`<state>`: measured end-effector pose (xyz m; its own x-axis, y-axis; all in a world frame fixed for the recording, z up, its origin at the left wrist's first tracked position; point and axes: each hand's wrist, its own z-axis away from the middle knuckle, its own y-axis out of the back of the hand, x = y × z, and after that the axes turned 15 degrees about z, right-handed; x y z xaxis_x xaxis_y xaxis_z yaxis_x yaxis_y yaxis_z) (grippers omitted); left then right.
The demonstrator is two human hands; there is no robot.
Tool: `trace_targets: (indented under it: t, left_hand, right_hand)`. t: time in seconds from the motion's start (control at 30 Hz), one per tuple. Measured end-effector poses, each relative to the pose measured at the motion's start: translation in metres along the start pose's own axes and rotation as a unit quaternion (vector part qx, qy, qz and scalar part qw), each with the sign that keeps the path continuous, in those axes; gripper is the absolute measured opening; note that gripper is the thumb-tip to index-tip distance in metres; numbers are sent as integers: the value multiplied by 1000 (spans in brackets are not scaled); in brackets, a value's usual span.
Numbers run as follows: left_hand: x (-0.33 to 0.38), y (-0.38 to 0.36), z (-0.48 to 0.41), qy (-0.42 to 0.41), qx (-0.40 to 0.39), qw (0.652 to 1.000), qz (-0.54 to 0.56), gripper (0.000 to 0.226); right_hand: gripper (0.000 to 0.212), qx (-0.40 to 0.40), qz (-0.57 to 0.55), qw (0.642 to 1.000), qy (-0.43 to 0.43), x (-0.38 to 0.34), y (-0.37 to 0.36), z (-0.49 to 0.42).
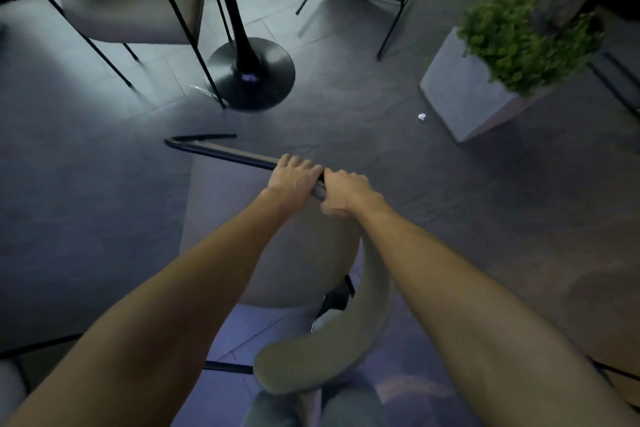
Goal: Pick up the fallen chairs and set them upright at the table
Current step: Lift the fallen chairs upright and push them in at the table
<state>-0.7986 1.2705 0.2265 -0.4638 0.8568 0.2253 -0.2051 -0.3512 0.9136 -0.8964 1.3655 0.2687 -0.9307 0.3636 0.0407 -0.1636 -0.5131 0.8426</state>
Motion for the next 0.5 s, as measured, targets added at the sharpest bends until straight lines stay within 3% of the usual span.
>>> trace_targets:
  t: [0.13, 0.27, 0.5]
  left_hand:
    - [-25, 28, -49, 45, 29, 998, 36, 61]
    - [-40, 51, -97, 42, 50, 995, 77, 59]
    - [-73, 67, -173, 90, 36, 987, 130, 75]
  right_hand:
    - [59, 61, 3, 998, 18, 14, 26, -54]
    - [52, 110, -33, 993, 14, 31, 36, -104]
    - [74, 137, -11, 990, -24, 45, 50, -179]
